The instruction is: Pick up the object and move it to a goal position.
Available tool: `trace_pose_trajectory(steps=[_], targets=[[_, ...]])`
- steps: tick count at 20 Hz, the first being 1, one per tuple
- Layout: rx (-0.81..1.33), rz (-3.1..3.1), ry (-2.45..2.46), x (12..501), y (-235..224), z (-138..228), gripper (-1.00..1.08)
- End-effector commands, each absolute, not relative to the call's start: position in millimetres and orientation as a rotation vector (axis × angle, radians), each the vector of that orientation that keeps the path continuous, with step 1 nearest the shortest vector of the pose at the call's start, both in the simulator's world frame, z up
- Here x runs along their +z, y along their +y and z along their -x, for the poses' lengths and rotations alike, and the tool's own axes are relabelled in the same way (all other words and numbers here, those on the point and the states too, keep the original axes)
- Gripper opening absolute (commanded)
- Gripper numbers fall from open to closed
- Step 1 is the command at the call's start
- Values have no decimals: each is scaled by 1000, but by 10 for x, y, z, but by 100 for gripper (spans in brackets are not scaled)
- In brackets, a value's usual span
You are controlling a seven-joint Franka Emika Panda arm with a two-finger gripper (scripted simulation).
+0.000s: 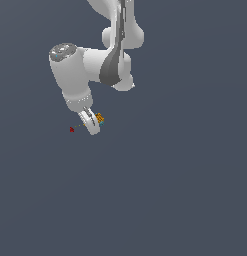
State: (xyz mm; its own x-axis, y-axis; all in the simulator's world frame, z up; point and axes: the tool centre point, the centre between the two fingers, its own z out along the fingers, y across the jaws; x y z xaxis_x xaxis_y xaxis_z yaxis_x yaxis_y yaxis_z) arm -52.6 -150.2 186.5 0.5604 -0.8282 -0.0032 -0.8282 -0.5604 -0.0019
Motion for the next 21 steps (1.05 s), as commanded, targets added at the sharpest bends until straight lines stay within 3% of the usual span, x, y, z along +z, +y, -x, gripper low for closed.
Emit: trace_pose_trajectory(steps=[1,11,21], targets=[[3,2772,1472,2130,-1623,619,-100],[1,2774,1473,2938,-1997,866,-100],[0,2775,1472,3216,-2126,935,-100]])
